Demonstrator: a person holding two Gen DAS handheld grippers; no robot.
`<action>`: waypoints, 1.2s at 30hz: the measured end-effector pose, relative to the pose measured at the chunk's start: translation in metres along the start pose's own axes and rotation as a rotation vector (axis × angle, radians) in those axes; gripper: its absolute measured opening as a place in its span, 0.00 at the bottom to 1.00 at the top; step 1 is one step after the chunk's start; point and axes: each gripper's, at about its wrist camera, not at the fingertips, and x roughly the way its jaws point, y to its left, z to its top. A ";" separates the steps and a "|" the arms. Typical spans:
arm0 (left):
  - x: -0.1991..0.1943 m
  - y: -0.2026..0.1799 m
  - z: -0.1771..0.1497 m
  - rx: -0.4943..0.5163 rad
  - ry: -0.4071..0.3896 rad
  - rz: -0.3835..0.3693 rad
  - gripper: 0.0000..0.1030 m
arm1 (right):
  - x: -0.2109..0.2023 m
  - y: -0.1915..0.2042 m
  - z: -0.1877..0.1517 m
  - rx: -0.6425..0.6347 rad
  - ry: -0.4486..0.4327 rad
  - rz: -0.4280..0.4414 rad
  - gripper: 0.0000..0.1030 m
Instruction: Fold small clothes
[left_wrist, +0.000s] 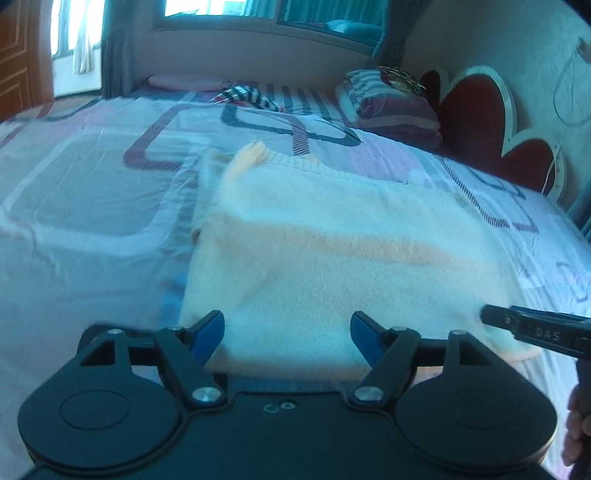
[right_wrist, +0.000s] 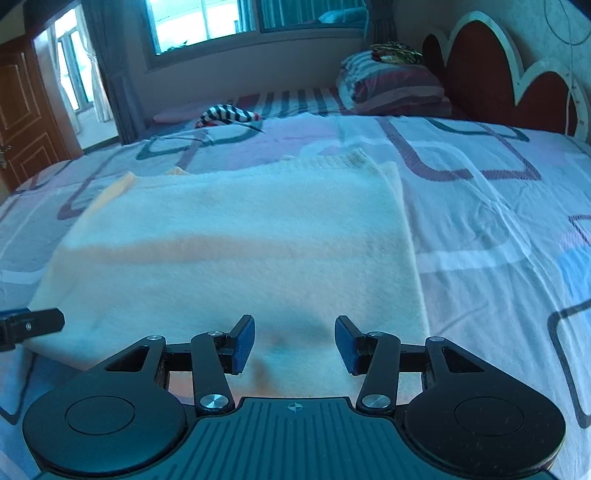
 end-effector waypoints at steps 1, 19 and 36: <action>-0.003 0.003 -0.003 -0.029 0.008 -0.013 0.75 | -0.001 0.004 0.002 -0.006 -0.006 0.013 0.47; 0.035 0.051 -0.017 -0.580 -0.024 -0.225 0.66 | 0.020 0.044 0.025 -0.068 -0.033 0.093 0.47; 0.071 0.074 0.000 -0.690 -0.129 -0.194 0.12 | 0.080 0.075 0.030 -0.190 -0.038 -0.006 0.60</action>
